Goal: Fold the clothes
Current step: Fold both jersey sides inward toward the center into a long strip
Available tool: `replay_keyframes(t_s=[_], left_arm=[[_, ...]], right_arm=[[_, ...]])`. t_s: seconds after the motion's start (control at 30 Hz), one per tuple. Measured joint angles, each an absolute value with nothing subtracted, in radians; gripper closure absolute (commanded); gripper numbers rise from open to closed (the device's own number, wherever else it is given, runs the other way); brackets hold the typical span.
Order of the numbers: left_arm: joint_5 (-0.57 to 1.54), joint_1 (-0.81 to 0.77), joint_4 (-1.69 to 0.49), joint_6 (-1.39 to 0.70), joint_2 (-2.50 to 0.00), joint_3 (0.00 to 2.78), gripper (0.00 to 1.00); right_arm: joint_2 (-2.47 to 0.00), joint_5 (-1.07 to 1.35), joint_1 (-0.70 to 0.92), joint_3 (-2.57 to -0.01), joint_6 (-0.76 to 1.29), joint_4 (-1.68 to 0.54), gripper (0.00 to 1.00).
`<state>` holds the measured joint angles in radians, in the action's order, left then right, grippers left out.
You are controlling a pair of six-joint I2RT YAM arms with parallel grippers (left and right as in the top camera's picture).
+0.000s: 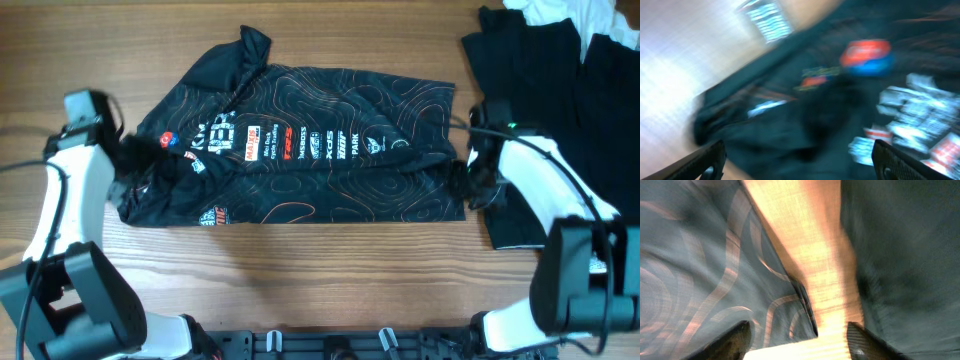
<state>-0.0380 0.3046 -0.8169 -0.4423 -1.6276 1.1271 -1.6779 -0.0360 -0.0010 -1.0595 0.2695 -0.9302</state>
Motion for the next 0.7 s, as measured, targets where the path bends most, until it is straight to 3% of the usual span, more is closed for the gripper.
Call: replay_keyframes(t_s=[0.2, 0.3, 0.53, 0.7], left_arm=[[0.101, 0.130, -0.530, -0.264, -1.676, 1.369, 0.00], [0.122, 0.095, -0.389, -0.203, -1.842, 1.514, 0.00], [0.184, 0.058, -0.030, -0.135, -2.168, 1.567, 0.02], [0.204, 0.056, 0.101, -0.131, -2.296, 1.571, 0.01]], right_arm=[[-1.619, 0.044, -0.001, -1.288, 0.169, -0.908, 0.23], [-1.617, 0.073, -0.001, -1.301, 0.151, -0.894, 0.22], [-1.617, 0.089, -0.001, -1.303, 0.144, -0.886, 0.22], [-1.617, 0.090, -0.001, -1.303, 0.144, -0.875, 0.21]])
